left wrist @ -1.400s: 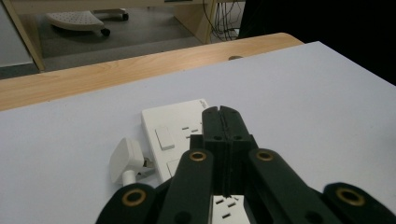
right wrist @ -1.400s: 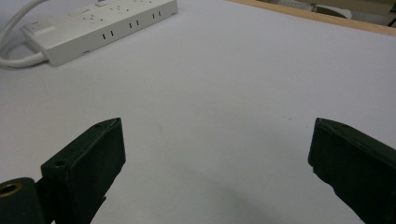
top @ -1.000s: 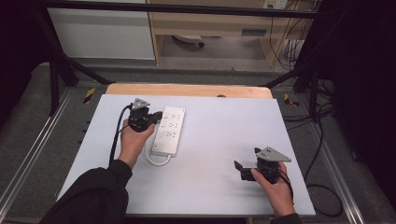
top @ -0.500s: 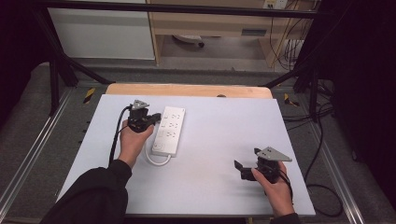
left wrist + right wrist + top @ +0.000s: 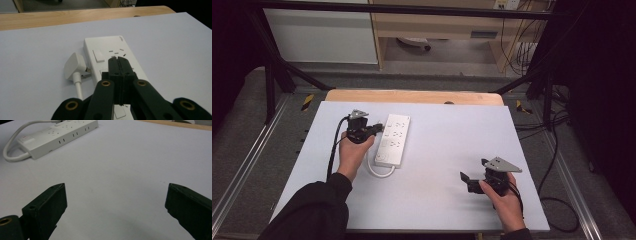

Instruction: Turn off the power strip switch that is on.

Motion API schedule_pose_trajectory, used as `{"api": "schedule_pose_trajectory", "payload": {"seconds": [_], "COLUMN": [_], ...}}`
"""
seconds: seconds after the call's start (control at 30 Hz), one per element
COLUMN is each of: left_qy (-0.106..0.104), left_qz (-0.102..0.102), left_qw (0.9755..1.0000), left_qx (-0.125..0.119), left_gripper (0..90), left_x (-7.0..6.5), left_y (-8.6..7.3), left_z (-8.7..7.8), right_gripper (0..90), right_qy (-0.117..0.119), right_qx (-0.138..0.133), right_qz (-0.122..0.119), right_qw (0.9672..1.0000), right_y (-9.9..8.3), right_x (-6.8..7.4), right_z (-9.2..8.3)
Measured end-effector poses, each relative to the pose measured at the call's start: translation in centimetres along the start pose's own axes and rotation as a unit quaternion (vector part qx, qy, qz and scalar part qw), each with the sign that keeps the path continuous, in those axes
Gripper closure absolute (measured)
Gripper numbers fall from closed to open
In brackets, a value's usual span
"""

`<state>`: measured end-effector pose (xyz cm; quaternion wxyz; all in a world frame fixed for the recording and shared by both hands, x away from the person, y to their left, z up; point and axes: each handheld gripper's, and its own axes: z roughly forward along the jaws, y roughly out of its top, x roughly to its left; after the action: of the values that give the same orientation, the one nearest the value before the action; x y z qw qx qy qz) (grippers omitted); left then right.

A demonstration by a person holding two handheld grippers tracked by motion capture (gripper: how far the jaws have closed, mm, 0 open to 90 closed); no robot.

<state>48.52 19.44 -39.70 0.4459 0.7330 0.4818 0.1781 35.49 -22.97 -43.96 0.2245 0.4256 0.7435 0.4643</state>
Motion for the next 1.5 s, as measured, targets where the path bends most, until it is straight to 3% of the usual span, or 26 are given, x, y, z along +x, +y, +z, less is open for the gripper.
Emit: {"api": "schedule_pose_trajectory", "payload": {"seconds": [0.43,0.73,0.97,1.1,1.27,1.5], "left_qy": [0.005,0.002,0.000,0.000,0.004,0.005], "left_qz": [-0.001,0.002,0.011,0.005,0.018,0.017], "left_qw": [0.9999,0.9999,0.9994,0.9994,0.9991,0.9988], "left_qx": [0.014,0.015,0.033,0.034,0.039,0.045], "left_gripper": [90.0,89.9,90.0,90.0,89.9,90.0], "left_x": [0.2,-0.1,-0.3,-0.2,-0.3,-0.3], "left_y": [-0.3,-0.2,-0.7,-1.1,-1.4,-1.8], "left_z": [0.6,0.3,1.3,1.2,1.2,1.4], "right_gripper": [4.7,4.7,4.8,4.8,4.7,4.7], "right_qy": [0.011,0.002,0.001,0.002,-0.002,-0.004], "right_qx": [-0.001,0.010,0.010,0.014,0.017,0.018], "right_qz": [0.012,0.003,0.004,0.004,0.006,0.008], "right_qw": [0.9999,0.9999,0.9999,0.9999,0.9998,0.9998], "right_y": [0.0,-0.1,0.0,-0.1,-0.1,-0.1], "right_x": [0.0,0.1,0.2,0.1,0.1,0.1], "right_z": [0.1,0.2,0.2,0.3,0.4,0.4]}}
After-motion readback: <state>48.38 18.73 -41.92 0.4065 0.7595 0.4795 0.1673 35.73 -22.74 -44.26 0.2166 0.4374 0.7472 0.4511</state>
